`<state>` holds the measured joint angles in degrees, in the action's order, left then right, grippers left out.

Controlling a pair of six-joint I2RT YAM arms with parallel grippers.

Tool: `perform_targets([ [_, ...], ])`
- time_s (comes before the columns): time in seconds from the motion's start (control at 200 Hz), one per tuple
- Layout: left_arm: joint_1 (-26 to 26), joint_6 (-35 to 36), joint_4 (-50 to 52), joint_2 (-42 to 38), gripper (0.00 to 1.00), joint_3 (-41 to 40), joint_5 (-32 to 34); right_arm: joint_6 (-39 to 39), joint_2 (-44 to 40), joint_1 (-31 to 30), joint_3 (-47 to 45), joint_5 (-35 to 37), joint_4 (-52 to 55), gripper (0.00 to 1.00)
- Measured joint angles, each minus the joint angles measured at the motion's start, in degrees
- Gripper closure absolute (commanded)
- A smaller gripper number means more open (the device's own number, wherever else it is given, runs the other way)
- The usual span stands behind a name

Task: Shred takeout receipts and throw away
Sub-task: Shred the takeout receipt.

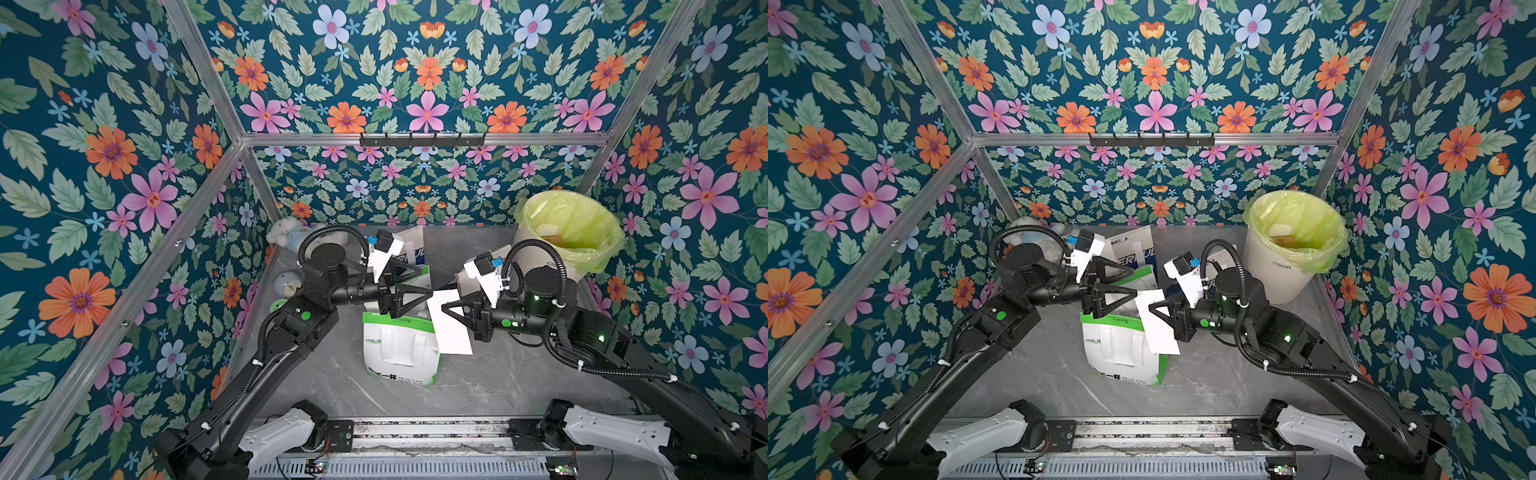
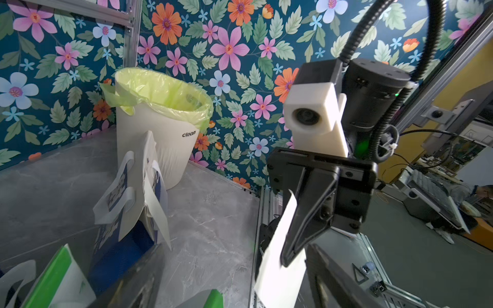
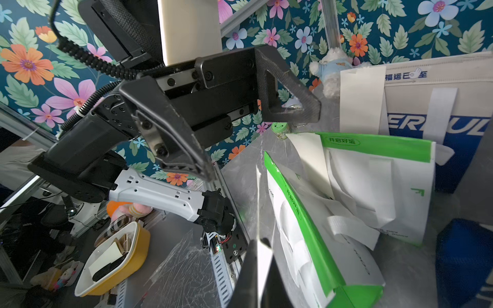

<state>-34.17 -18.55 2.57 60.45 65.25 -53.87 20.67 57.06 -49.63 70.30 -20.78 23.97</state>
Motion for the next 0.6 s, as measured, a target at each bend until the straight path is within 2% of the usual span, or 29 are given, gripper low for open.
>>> perform_targets([
  [0.355, -0.22, -3.76, -4.07, 1.73, 0.26, -0.37, -3.08, 0.46, 0.31, 0.76, -0.17, -2.69, -3.37, 1.00],
  [0.6, -0.85, -5.53, -5.44, 3.04, 0.51, -0.22, -3.34, 1.27, 1.66, 1.05, 0.15, -3.17, -4.15, 1.00],
])
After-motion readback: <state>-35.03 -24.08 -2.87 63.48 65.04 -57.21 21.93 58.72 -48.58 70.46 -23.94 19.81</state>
